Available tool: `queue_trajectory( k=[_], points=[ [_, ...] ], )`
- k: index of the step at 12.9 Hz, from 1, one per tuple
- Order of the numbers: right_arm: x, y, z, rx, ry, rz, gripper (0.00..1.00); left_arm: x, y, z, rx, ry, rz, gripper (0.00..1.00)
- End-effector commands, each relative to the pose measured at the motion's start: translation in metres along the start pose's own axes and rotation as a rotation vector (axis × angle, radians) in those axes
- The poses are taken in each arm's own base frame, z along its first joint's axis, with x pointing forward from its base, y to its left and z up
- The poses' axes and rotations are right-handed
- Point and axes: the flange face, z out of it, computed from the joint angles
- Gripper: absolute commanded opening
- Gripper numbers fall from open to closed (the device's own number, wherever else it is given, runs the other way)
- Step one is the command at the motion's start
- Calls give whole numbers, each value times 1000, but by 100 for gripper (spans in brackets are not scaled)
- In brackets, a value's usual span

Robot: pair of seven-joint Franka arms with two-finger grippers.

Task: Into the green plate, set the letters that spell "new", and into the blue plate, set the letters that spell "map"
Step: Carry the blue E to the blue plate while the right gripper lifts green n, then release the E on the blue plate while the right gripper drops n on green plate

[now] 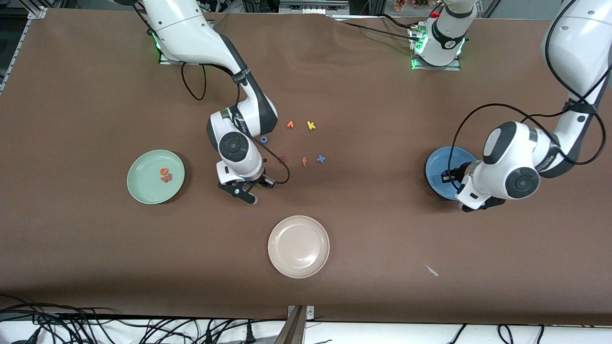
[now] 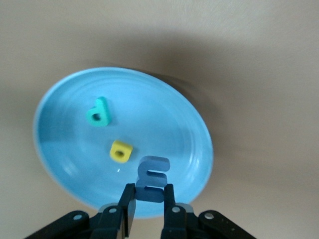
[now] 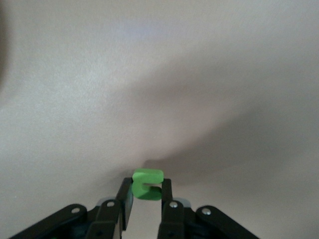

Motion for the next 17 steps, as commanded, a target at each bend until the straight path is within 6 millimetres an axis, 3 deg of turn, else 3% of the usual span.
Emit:
queue_trajectory(
  k=[1, 3, 5, 8, 10, 13, 17],
  points=[
    [18, 29, -34, -57, -58, -107, 0, -1, 0, 18, 30, 22, 45, 32],
    [24, 61, -46, -79, -74, -185, 0, 0, -3, 2, 41, 49, 41, 100],
    [27, 103, -56, -67, -68, -267, 0, -10, -6, -57, 65, 116, 16, 100],
    [43, 171, -70, -48, -71, -361, 0, -33, -16, -164, 116, 125, -30, 100],
    [51, 208, -63, -60, -96, -385, 0, -50, -25, -223, 118, 114, -55, 100],
    [77, 264, -51, -76, -92, -451, 0, -67, -33, -277, 89, 149, -55, 100],
    [107, 305, -30, -111, -67, -467, 3, -81, -50, -322, 74, 176, 142, 100]
  ],
)
